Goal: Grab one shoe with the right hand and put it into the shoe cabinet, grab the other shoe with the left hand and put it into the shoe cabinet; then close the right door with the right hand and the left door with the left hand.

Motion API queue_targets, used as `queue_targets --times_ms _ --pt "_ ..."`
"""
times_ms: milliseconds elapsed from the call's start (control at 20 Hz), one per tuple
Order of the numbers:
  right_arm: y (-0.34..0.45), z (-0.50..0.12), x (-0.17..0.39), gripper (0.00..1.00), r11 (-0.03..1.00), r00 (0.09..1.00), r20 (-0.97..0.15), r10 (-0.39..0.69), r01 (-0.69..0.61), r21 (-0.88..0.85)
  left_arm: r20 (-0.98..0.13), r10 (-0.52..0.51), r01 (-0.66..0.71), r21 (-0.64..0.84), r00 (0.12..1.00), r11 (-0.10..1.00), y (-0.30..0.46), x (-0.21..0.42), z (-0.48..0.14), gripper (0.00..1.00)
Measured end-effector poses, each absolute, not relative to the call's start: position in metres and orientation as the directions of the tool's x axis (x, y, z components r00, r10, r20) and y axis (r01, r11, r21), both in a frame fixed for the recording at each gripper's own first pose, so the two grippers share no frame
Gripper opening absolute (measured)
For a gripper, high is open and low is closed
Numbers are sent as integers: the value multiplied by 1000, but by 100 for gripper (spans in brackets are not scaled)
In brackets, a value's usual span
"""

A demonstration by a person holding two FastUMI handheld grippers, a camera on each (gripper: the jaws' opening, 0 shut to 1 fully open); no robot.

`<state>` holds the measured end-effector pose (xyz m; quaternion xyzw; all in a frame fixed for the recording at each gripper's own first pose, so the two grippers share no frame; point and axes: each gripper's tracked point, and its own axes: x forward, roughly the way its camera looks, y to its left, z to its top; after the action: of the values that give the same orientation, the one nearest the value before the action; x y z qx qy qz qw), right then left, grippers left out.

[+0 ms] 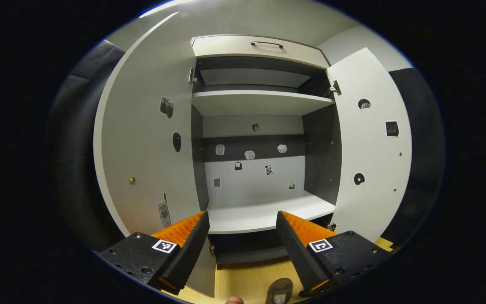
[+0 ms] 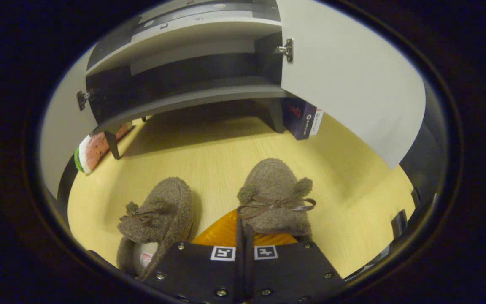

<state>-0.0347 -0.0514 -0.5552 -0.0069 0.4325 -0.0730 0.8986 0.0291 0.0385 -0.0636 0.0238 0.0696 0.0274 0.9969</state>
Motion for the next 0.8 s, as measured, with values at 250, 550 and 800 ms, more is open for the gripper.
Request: queue_targets --times_ms 250,550,800 --pt "-45 -483 -7 2 994 707 -701 -99 103 -36 -141 54 -49 39 989 998 39 33 -67 98" --pt "-18 -350 61 2 1000 850 -526 -19 11 -17 -143 61 -60 8 988 998 44 36 -71 98" --pt "13 -252 148 2 996 926 -374 56 -76 -38 -149 68 -73 -24 986 997 46 40 -75 97"
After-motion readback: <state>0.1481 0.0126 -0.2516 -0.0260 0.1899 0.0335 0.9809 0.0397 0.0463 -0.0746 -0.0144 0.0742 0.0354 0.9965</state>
